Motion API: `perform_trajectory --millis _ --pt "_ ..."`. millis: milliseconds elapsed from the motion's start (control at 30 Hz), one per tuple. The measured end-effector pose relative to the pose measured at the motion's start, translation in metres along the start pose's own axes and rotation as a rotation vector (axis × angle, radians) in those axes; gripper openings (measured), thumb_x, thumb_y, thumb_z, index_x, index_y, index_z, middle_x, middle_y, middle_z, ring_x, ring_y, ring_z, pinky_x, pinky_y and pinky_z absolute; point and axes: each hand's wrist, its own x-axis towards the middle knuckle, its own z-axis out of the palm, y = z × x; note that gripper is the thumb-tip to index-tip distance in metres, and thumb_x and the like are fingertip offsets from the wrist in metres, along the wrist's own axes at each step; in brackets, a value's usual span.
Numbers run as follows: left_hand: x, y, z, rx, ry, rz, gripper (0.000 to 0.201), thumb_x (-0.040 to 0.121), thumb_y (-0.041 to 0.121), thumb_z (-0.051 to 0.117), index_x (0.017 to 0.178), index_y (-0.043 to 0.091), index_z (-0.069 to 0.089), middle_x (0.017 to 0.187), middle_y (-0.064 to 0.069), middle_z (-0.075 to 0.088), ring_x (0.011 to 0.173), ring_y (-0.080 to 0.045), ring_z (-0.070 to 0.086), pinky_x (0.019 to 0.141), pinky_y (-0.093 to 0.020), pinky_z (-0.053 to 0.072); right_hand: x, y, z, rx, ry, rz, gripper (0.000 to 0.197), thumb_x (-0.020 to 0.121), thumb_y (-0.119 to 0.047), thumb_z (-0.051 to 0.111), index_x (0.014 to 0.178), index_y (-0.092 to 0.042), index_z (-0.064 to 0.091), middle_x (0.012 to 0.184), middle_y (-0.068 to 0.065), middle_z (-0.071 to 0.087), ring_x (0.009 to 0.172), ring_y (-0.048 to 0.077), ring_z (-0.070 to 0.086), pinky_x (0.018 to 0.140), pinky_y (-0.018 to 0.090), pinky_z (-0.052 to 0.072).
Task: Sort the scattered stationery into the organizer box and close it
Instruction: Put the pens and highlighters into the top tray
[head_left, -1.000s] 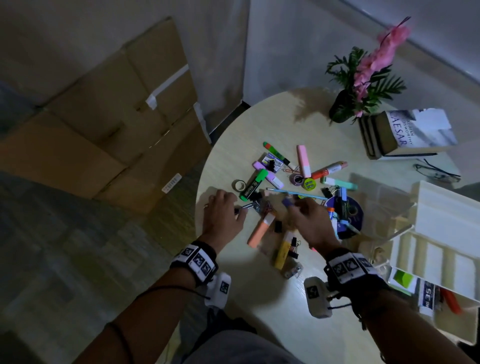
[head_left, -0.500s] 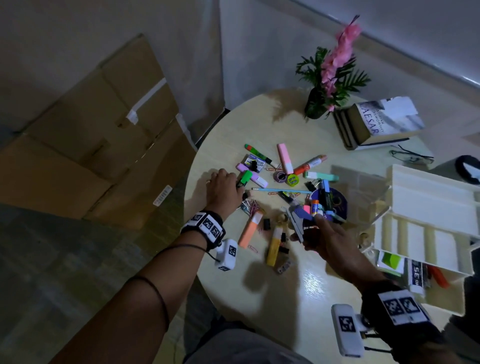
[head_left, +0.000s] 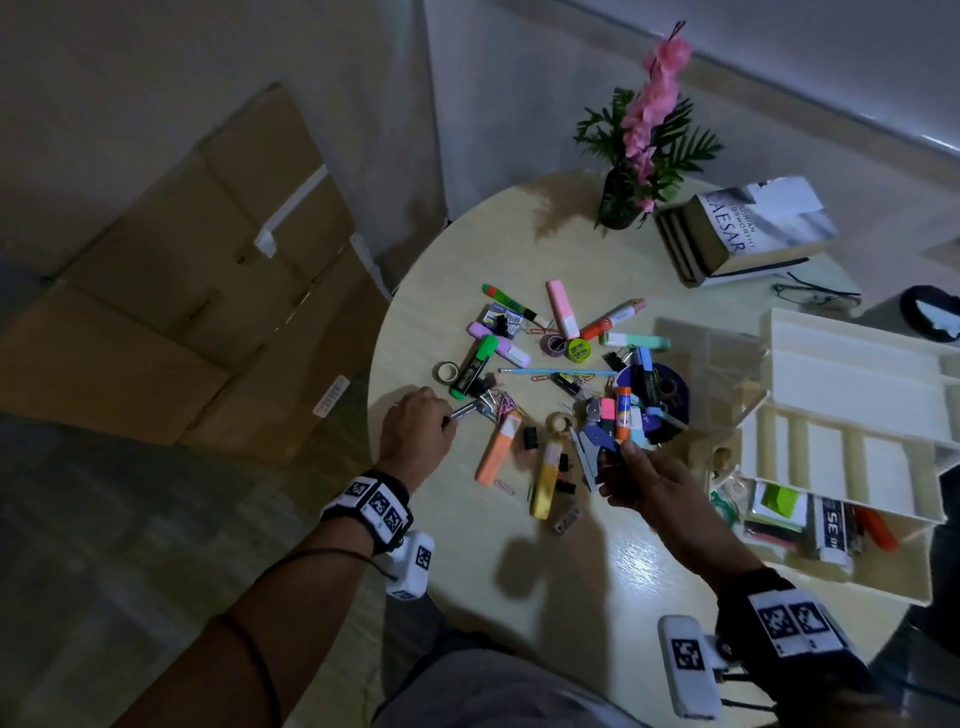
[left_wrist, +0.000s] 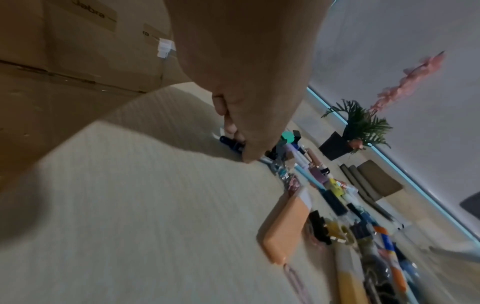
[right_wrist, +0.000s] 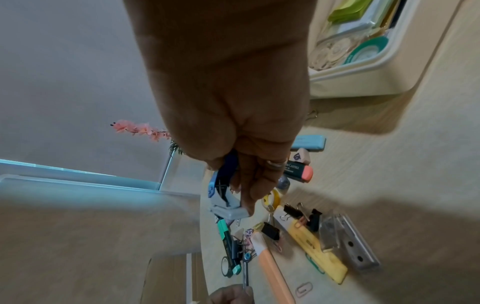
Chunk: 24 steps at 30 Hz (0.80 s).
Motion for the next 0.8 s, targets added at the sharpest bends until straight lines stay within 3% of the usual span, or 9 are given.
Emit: perform_trajectory --millis 133,200,333,433,500,567,633,700,800 --pt "0.002 0.007 -0.013 0.03 -0.122 -0.006 0.021 0.088 0.032 0.074 0.072 0.02 0.068 0.073 0.003 0.061 0.069 -0.015 0.058 0.053 -0.026 0.033 -0.008 -0.007 -0.01 -0.043 0.026 -0.047 0.039 0.108 -0.034 0.051 0.108 -0.004 0.076 0.098 0.015 0.079 0.087 0.025 0.074 0.082 0.037 0.061" --pt "0.0 0.009 -0.017 0.034 -0.156 -0.035 0.021 0.088 0.034 0.074 0.075 0.018 0.072 0.068 0.004 0.06 0.067 -0.018 0.06 0.055 -0.026 0.036 -0.013 -0.006 -0.023 -0.042 0.082 -0.064 0.037 0.108 -0.031 0.053 0.11 -0.002 0.075 0.1 0.015 0.08 0.088 0.029 0.074 0.08 0.036 0.062" --pt "-0.008 0.017 -0.035 0.157 -0.121 -0.061 0.022 0.089 0.034 0.07 0.084 0.013 0.074 0.08 -0.005 0.072 0.077 -0.027 0.069 0.06 -0.03 0.039 -0.037 0.009 -0.061 -0.047 0.228 -0.086 0.034 0.111 -0.029 0.049 0.113 -0.007 0.074 0.098 0.015 0.08 0.091 0.034 0.075 0.082 0.037 0.062" --pt "-0.018 0.033 -0.052 0.19 -0.06 0.023 0.02 0.087 0.027 0.072 0.074 0.012 0.07 0.074 -0.009 0.07 0.075 -0.035 0.07 0.058 -0.035 0.045 -0.064 0.021 -0.095 -0.075 0.322 -0.097 0.033 0.111 -0.031 0.047 0.109 -0.013 0.075 0.094 0.011 0.08 0.087 0.032 0.075 0.081 0.038 0.061" --pt "-0.025 0.052 -0.061 0.15 -0.008 0.089 0.019 0.086 0.021 0.073 0.07 0.012 0.069 0.072 -0.011 0.069 0.072 -0.038 0.069 0.055 -0.033 0.04 -0.079 0.034 -0.121 -0.126 0.4 -0.111 0.031 0.11 -0.032 0.049 0.108 -0.016 0.076 0.091 0.005 0.081 0.083 0.024 0.075 0.079 0.036 0.061" --pt "-0.028 0.077 -0.068 0.097 0.041 0.146 0.014 0.086 0.02 0.073 0.072 0.017 0.071 0.074 -0.009 0.069 0.072 -0.038 0.068 0.055 -0.031 0.036 -0.091 0.053 -0.15 -0.217 0.505 -0.128 0.032 0.11 -0.034 0.051 0.104 -0.016 0.077 0.087 0.0 0.081 0.076 0.016 0.075 0.073 0.035 0.059" --pt "-0.028 0.105 -0.07 0.044 0.063 0.229 0.008 0.087 0.022 0.072 0.081 0.021 0.076 0.08 -0.007 0.07 0.074 -0.035 0.069 0.055 -0.032 0.043 -0.1 0.072 -0.177 -0.318 0.637 -0.124 0.033 0.109 -0.036 0.052 0.102 -0.018 0.079 0.081 -0.003 0.08 0.072 0.013 0.074 0.07 0.037 0.058" --pt "-0.03 0.136 -0.067 -0.018 0.057 0.299 0.006 0.088 0.022 0.073 0.086 0.021 0.078 0.084 -0.005 0.071 0.078 -0.033 0.07 0.061 -0.036 0.052 -0.107 0.083 -0.201 -0.44 0.757 -0.082 0.036 0.109 -0.04 0.053 0.094 -0.02 0.078 0.074 -0.003 0.076 0.069 0.016 0.072 0.066 0.038 0.056" --pt "-0.04 0.186 -0.063 -0.099 0.071 0.367 0.003 0.087 0.02 0.076 0.087 0.023 0.077 0.089 -0.002 0.07 0.079 -0.03 0.071 0.066 -0.037 0.053 -0.111 0.091 -0.231 -0.588 0.849 0.002 0.048 0.107 -0.042 0.052 0.072 -0.013 0.068 0.061 0.001 0.064 0.062 0.028 0.063 0.055 0.037 0.045"
